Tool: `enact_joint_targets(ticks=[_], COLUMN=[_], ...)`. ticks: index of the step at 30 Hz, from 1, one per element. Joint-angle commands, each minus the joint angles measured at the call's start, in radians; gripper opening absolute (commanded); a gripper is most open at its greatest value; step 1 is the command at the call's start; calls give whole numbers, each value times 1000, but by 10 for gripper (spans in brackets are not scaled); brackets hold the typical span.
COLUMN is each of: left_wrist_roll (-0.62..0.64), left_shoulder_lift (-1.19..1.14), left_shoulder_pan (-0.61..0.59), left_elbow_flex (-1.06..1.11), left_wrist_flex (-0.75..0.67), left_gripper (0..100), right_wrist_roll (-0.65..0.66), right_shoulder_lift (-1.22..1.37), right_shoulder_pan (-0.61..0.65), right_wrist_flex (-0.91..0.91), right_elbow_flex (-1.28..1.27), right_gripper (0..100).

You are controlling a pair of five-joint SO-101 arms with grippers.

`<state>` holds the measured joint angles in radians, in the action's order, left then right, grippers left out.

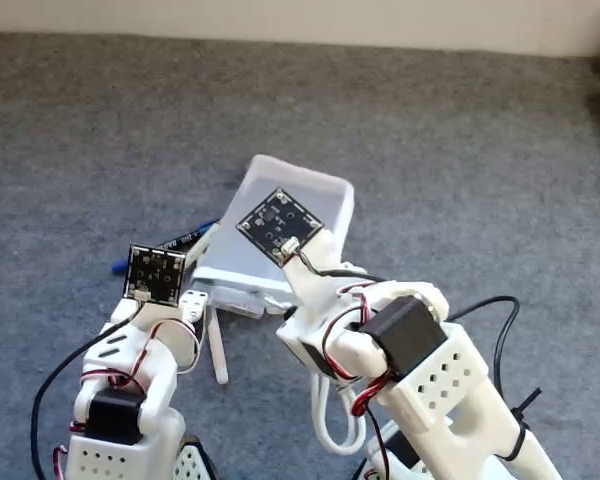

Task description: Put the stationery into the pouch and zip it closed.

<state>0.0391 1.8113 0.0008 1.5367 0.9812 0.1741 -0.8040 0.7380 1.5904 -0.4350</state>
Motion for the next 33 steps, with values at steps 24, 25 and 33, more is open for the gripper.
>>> enact_joint_targets(ticks=[24, 25, 33], left_wrist_roll=[-11, -11, -11], left_shoulder_lift=[4, 4, 1], left_shoulder_pan=[15, 15, 16], left_elbow_flex=[-96, -111, -194], left_wrist_flex=[-6, 2, 18], left_gripper=[6, 6, 6], right_wrist_roll=[23, 17, 9], right_shoulder_lift=[-159, -159, -157], right_shoulder_pan=[-188, -189, -194], right_wrist_flex=[68, 65, -5], right_elbow_flex=[59, 59, 22], right_gripper=[204, 224, 231])
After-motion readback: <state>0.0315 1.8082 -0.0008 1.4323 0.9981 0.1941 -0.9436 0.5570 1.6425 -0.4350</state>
